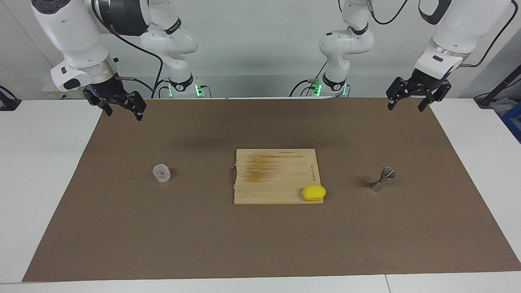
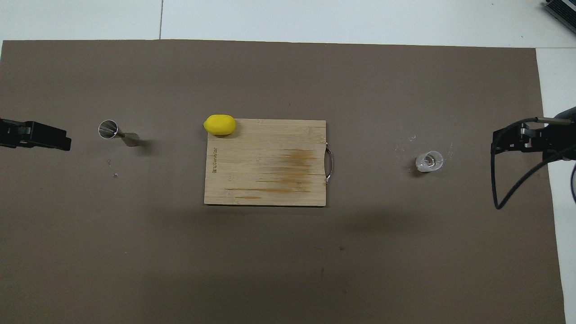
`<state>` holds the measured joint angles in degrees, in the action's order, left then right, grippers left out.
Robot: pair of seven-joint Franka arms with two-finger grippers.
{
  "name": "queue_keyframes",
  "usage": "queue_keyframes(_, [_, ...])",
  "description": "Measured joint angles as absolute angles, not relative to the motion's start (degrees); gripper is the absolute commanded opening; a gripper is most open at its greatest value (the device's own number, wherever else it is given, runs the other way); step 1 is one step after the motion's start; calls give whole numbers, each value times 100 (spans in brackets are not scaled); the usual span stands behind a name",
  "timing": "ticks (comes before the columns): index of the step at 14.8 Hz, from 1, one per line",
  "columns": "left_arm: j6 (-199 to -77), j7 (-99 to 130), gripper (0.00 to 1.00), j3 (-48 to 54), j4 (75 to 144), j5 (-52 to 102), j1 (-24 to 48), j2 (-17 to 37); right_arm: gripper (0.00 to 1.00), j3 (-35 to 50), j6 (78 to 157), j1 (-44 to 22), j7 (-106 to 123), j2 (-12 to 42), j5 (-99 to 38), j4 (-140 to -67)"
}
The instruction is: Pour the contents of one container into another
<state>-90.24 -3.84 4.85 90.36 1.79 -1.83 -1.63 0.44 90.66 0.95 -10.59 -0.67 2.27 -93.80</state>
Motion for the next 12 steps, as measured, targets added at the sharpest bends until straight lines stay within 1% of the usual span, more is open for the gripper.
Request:
queue_keyframes(9, [-8978, -115, 100, 446, 9097, 180, -208, -165, 100, 44, 9066, 95, -1060, -68, 227, -9380])
queue_keyframes(12, [-8934, 177, 100, 402, 9325, 180, -314, -240, 100, 44, 9066, 95, -1059, -68, 227, -9380])
